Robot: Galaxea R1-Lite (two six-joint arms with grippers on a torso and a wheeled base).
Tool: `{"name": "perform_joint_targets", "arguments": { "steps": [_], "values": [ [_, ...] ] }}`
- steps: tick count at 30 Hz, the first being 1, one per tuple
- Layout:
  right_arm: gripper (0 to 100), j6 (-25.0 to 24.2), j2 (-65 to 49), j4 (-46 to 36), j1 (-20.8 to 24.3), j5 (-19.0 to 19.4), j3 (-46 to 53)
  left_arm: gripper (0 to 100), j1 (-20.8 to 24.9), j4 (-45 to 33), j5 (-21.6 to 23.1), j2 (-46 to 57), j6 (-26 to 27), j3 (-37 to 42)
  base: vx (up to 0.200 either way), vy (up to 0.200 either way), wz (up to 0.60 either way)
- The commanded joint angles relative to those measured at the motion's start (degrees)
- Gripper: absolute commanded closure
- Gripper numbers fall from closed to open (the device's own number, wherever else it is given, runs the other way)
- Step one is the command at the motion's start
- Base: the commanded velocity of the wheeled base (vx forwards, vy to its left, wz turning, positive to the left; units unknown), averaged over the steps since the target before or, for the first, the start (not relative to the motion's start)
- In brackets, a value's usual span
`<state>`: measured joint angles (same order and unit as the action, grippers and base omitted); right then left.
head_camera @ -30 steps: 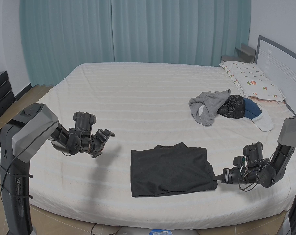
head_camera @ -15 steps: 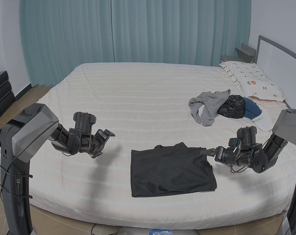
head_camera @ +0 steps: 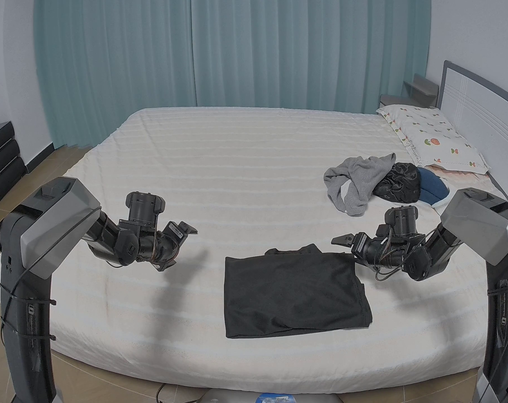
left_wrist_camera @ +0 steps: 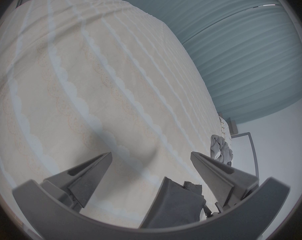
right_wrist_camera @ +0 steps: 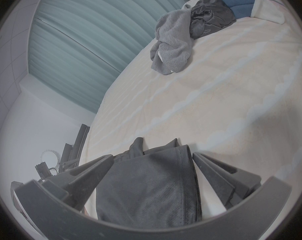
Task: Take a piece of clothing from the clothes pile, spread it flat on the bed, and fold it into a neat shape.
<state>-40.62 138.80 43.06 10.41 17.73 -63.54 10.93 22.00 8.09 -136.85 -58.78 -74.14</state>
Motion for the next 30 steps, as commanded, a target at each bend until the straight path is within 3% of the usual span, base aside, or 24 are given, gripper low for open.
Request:
{"name": "perform_joint_targets", "arguments": {
  "steps": [1, 6, 7, 30],
  "values": [
    [0, -0.1, 2.9, 0.3, 0.0, 0.0, -1.8, 0, 0.0, 0.1, 0.0, 0.0, 0.0, 0.0, 0.000, 0.000, 0.00],
    [0, -0.1, 3.1, 0.6, 0.2, 0.0, -1.9, 0, 0.0, 0.1, 0.0, -0.1, 0.0, 0.0, 0.000, 0.000, 0.00],
    [100, -0.1, 3.1, 0.7, 0.1, -0.1, -2.0, 0, 0.0, 0.1, 0.0, -0.1, 0.0, 0.0, 0.000, 0.000, 0.00],
    [100, -2.8, 3.4, 0.8, -2.5, -2.4, -5.3, 0, 0.1, 0.0, 0.0, -0.1, 0.0, -0.3, 0.000, 0.000, 0.00]
  ]
}}
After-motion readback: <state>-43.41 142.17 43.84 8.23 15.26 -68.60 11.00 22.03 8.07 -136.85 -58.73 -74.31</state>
